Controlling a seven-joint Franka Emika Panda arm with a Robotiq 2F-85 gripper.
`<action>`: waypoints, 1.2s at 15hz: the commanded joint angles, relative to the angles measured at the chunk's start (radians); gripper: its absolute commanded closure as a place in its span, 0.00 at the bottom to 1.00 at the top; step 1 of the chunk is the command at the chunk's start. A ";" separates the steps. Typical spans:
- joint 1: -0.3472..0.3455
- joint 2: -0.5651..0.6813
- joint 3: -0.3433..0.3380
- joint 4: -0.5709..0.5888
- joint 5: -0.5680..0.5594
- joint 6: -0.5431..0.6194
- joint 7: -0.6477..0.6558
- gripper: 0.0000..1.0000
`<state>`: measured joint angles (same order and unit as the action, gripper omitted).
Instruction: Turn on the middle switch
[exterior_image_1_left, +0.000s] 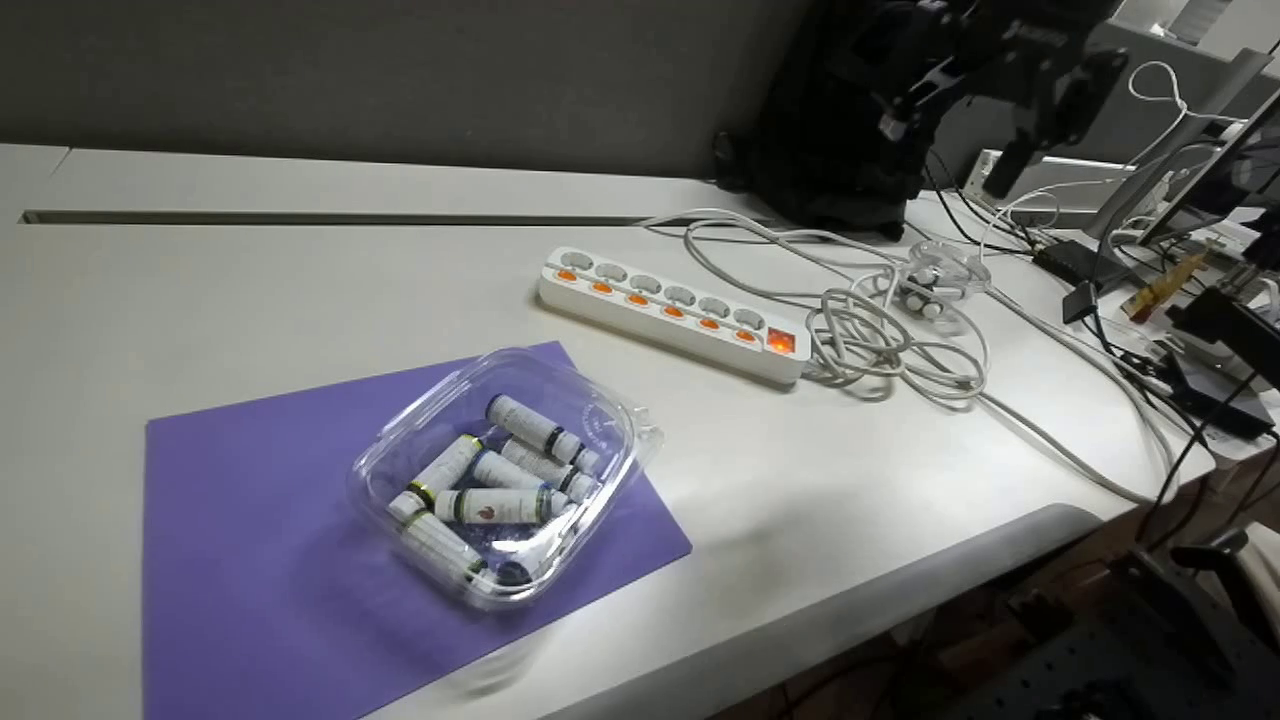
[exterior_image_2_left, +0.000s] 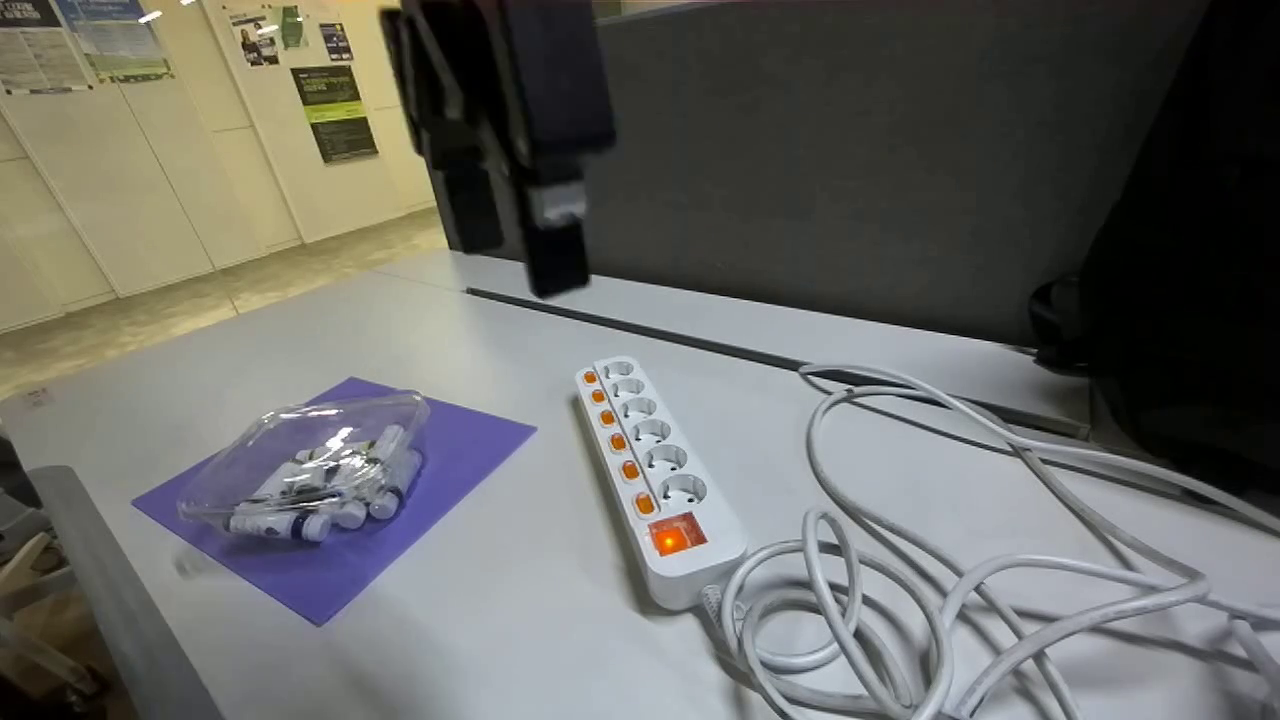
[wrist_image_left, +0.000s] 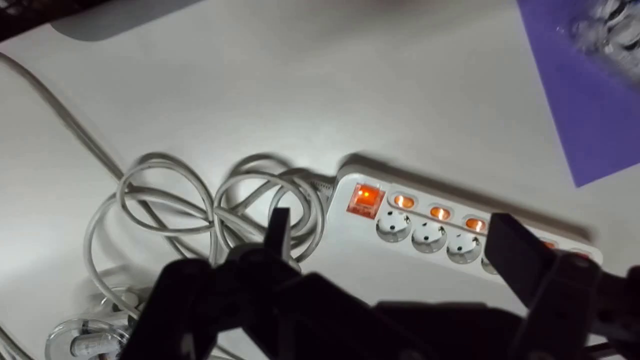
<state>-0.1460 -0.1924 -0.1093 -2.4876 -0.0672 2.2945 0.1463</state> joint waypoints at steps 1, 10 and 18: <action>-0.001 0.178 0.014 0.049 -0.028 0.192 0.105 0.00; 0.089 0.388 0.013 0.103 0.034 0.364 0.114 0.00; 0.102 0.429 0.018 0.146 0.061 0.378 0.119 0.00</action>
<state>-0.0523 0.2241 -0.0841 -2.3519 -0.0198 2.6611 0.2695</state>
